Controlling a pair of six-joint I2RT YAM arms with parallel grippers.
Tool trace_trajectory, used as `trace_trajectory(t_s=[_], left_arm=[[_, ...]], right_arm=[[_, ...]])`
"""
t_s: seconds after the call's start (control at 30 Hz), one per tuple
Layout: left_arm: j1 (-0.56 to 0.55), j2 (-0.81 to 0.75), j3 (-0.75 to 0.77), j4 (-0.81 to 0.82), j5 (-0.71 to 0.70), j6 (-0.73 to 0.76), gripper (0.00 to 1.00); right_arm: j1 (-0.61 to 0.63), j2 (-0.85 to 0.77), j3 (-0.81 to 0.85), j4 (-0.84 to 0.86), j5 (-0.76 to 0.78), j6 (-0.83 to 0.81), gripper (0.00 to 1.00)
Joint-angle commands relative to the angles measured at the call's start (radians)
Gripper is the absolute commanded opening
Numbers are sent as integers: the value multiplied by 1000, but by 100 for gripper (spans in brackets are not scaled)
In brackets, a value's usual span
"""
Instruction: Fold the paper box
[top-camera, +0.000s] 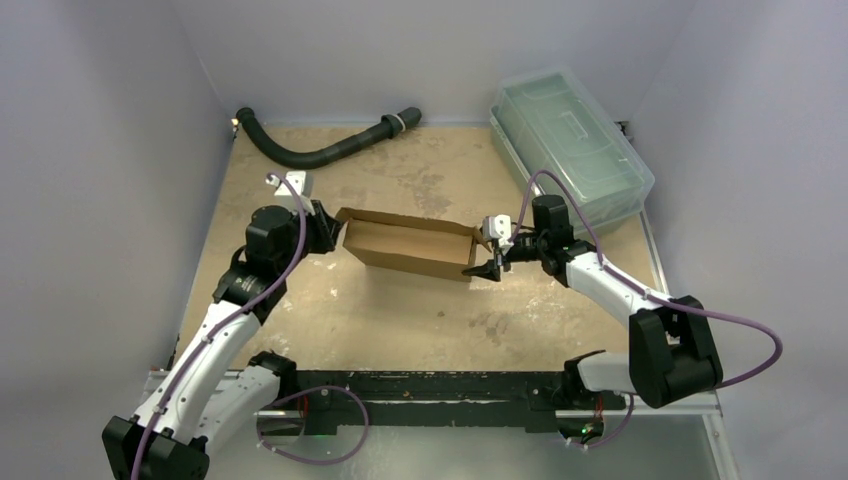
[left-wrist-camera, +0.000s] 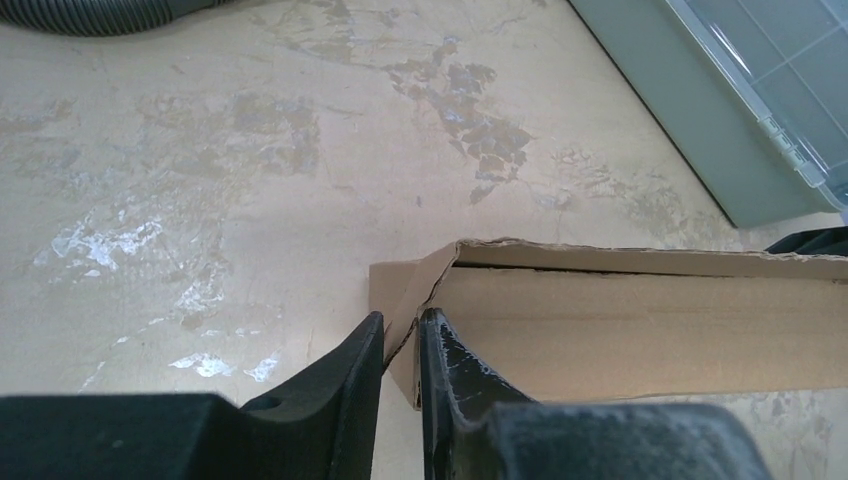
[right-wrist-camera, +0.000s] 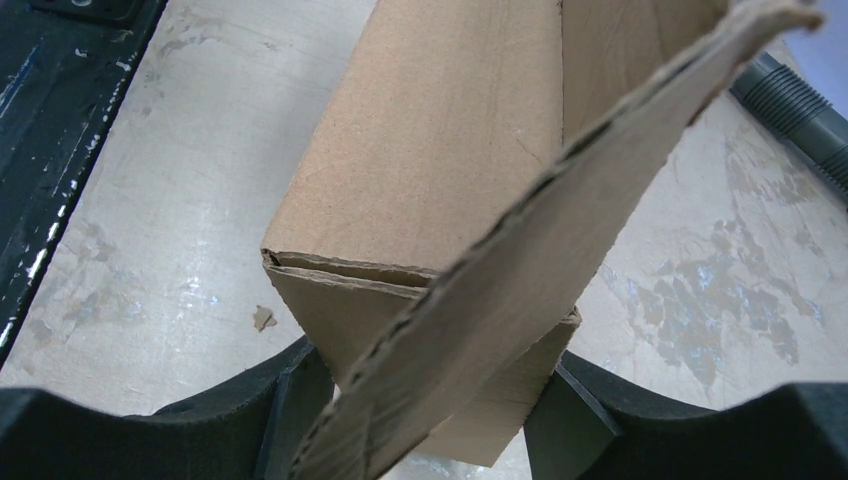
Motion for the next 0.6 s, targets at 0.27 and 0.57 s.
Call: trace_trajectory(t_s=[0.27,0.57], left_arm=[[3,2,81,-43,60,-78,1],[3,10,78,-69,62,-117,0]], right_arm=[[-4,-3,35,-28,0,-19,50],[-4,-6,36,-40,3,-21,49]])
